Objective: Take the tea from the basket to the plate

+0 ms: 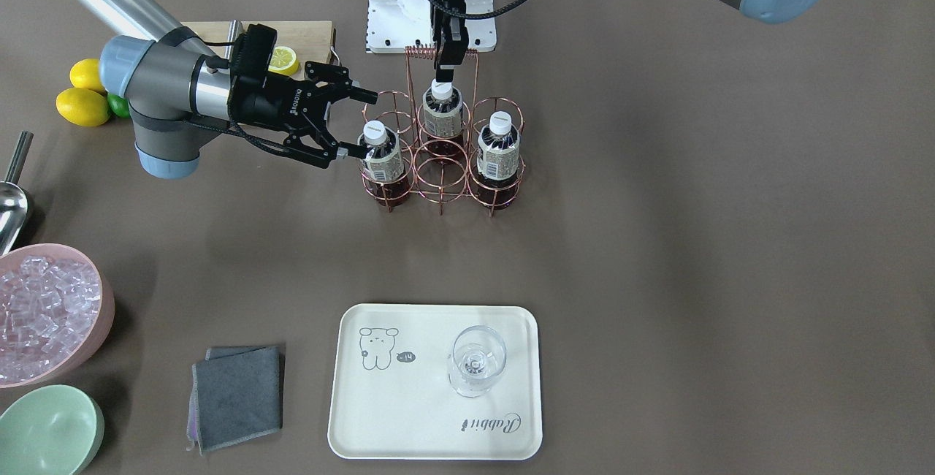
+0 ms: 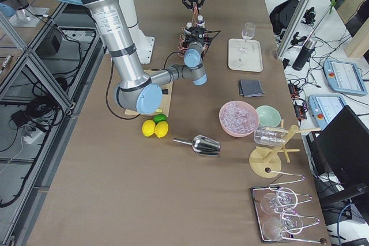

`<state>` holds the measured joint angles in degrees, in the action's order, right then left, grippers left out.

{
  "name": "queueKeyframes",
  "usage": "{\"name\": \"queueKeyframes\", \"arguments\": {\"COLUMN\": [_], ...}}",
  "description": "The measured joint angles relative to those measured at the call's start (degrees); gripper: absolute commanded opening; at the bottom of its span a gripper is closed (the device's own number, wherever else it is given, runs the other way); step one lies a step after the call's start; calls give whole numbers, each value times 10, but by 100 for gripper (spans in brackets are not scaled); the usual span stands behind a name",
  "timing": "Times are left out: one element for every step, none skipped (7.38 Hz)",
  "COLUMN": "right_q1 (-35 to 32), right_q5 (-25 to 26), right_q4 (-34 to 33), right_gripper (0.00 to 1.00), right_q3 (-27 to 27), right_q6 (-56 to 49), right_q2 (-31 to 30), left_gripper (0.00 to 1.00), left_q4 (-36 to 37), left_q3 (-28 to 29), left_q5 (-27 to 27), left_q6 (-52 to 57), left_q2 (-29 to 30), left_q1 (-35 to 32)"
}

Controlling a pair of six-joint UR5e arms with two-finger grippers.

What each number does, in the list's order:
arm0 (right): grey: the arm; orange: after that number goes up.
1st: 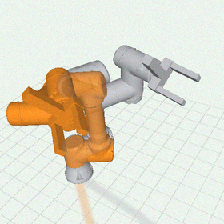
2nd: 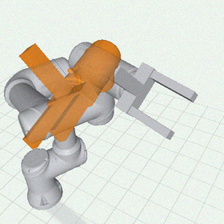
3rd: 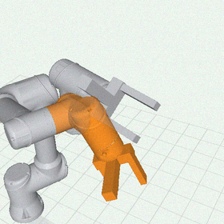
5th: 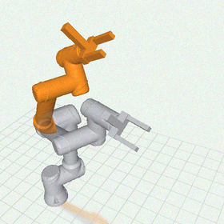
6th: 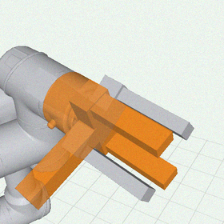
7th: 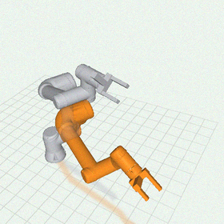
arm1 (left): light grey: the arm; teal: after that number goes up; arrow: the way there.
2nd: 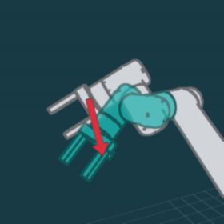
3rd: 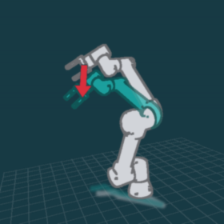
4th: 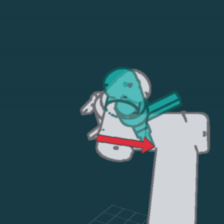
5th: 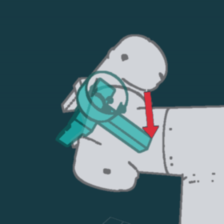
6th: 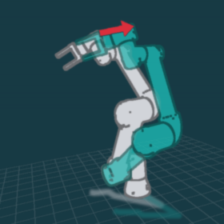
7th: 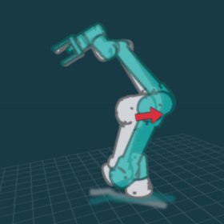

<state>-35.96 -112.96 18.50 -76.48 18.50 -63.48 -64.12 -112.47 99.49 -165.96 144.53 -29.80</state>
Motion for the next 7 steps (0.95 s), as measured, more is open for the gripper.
{"name": "queueKeyframes", "arguments": {"right_q1": [3, 6, 9, 12, 14, 16, 18], "right_q5": [5, 9, 12, 15, 17, 18, 18], "right_q4": [-1, -3, -5, -6, -7, -7, -6], "right_gripper": [98, 95, 87, 69, 49, 37, 19], "right_q3": [5, 8, 9, 10, 10, 10, 9], "right_q6": [-1, -1, -2, -2, -2, -2, -1], "right_q2": [6, 10, 12, 14, 15, 16, 15], "left_gripper": [0, 0, 0, 0, 0, 0, 0], "left_q4": [0, 0, 0, 0, 0, 0, 0], "left_q3": [-1, -1, -2, -1, -1, 0, 1], "left_q5": [0, 0, 0, 0, 0, 0, 0], "left_q6": [0, 0, 0, 0, 0, 1, 2], "left_q2": [0, 0, 0, 0, 0, 0, 0], "left_q1": [-1, -1, -1, -2, -2, -2, -2]}}
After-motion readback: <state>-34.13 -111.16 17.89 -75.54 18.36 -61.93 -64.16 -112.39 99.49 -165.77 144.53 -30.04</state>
